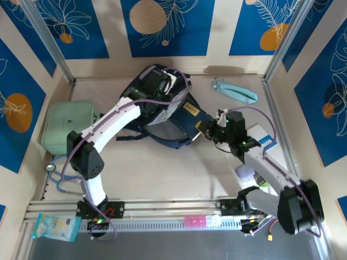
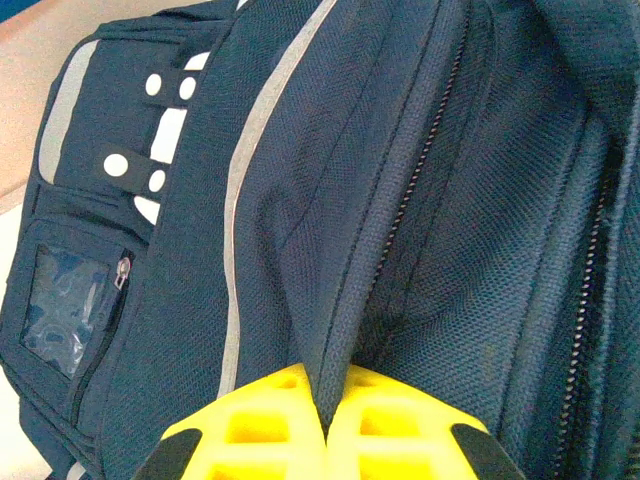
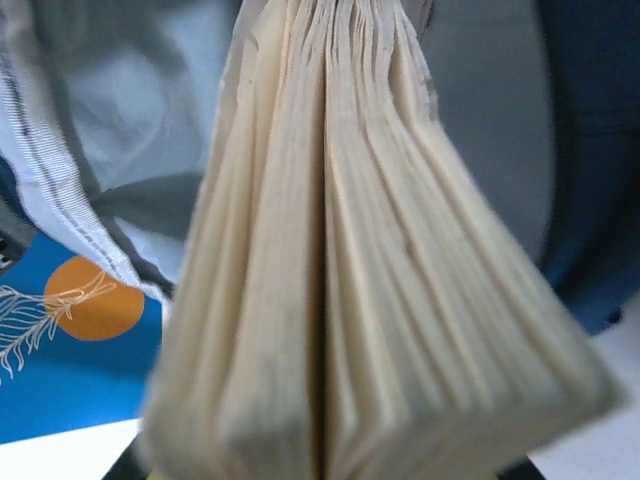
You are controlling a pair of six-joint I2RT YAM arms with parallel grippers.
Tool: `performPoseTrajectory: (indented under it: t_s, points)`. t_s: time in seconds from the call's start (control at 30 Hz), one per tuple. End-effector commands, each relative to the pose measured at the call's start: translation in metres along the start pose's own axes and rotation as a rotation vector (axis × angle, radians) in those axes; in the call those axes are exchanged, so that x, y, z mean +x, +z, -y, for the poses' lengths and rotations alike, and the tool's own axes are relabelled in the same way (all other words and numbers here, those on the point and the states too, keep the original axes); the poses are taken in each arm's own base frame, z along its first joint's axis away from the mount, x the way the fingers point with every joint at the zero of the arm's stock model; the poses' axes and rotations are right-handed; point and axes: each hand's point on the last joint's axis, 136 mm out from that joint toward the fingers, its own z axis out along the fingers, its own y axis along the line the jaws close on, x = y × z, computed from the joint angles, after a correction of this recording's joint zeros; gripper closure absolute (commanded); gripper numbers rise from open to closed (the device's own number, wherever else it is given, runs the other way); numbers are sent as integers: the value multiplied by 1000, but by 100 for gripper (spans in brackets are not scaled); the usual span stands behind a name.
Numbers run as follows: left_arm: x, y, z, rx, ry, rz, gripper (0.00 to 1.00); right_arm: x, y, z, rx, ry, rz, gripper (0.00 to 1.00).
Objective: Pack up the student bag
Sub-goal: Place the book in the student bag.
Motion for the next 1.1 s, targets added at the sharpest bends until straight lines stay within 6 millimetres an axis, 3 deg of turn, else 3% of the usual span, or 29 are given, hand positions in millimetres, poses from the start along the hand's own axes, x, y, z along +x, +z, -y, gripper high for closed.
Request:
performPoseTrajectory:
  t_s: [0.0, 0.13, 0.37, 0.57, 0.83, 0.97, 1.07]
  points:
    - [-49, -41, -2, 29, -67, 202, 100, -17, 24, -40, -75, -67, 22, 100]
    - [-48, -41, -3, 25, -66, 195, 100, -37, 58, -48, -41, -69, 45, 100]
    - [-57, -54, -4, 40, -85, 233, 100, -59, 126, -29, 3, 89, 65, 100]
    - [-60, -61, -3, 61, -97, 243, 100, -58, 184, 1, 121, 183, 62, 100]
    - [-60, -64, -6, 74, -116, 243, 100, -48, 235, 1, 85, 253, 48, 100]
    - [-60, -65, -8, 80, -128, 244, 100, -46, 257, 1, 54, 296, -10, 92]
    - [-59, -65, -10, 91, -140, 240, 100, -42, 260, -5, 53, 284, -41, 77]
